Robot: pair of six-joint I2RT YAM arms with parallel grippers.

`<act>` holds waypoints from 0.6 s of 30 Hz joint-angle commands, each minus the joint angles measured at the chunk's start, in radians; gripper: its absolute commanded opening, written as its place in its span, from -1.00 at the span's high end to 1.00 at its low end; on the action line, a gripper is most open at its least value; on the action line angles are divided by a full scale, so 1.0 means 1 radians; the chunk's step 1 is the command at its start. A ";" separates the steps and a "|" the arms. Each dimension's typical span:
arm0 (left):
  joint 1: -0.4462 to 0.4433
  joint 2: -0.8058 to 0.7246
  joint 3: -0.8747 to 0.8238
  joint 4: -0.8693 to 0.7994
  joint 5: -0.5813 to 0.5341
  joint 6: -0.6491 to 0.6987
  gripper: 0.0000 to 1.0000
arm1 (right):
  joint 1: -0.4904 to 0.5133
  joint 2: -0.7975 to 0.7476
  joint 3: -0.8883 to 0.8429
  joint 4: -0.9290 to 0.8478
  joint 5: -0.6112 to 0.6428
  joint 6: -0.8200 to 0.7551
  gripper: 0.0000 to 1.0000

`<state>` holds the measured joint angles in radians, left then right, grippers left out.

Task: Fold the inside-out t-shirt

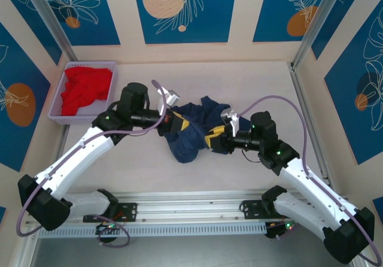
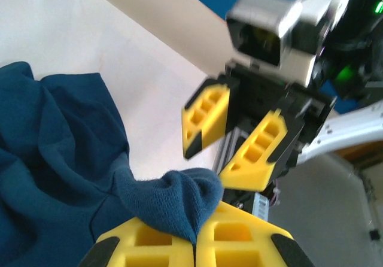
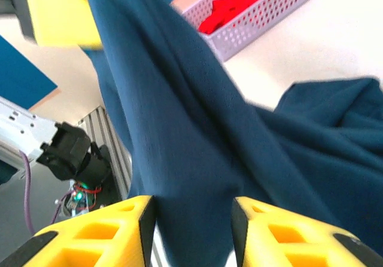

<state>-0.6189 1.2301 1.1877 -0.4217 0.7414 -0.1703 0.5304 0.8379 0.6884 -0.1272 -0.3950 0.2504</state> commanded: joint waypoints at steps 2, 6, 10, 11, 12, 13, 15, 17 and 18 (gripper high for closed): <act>-0.007 0.024 0.050 -0.071 0.061 0.160 0.94 | 0.006 0.070 0.070 -0.047 0.054 -0.062 0.16; -0.008 0.048 0.065 -0.057 0.071 0.161 0.90 | 0.017 0.147 0.074 0.018 -0.087 -0.046 0.13; -0.011 0.090 0.086 -0.056 0.097 0.163 0.87 | 0.057 0.205 0.039 0.163 -0.141 0.011 0.09; -0.011 0.096 0.086 -0.049 0.101 0.159 0.85 | 0.062 0.218 0.033 0.192 -0.138 0.029 0.13; -0.012 0.101 0.085 -0.034 0.107 0.147 0.84 | 0.066 0.232 0.026 0.223 -0.136 0.048 0.24; -0.012 0.104 0.084 -0.017 0.111 0.132 0.80 | 0.070 0.244 0.020 0.250 -0.137 0.066 0.38; -0.011 0.111 0.080 0.026 0.116 0.094 0.71 | 0.086 0.263 0.006 0.312 -0.118 0.109 0.63; -0.010 0.112 0.071 0.068 0.104 0.050 0.51 | 0.095 0.272 -0.013 0.376 -0.093 0.157 0.86; -0.009 0.110 0.062 0.088 0.102 0.032 0.47 | 0.098 0.272 -0.026 0.418 -0.075 0.187 0.98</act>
<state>-0.6243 1.3403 1.2415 -0.4232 0.8104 -0.0856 0.6163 1.1088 0.6899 0.1448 -0.4847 0.3462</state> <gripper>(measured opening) 0.254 0.051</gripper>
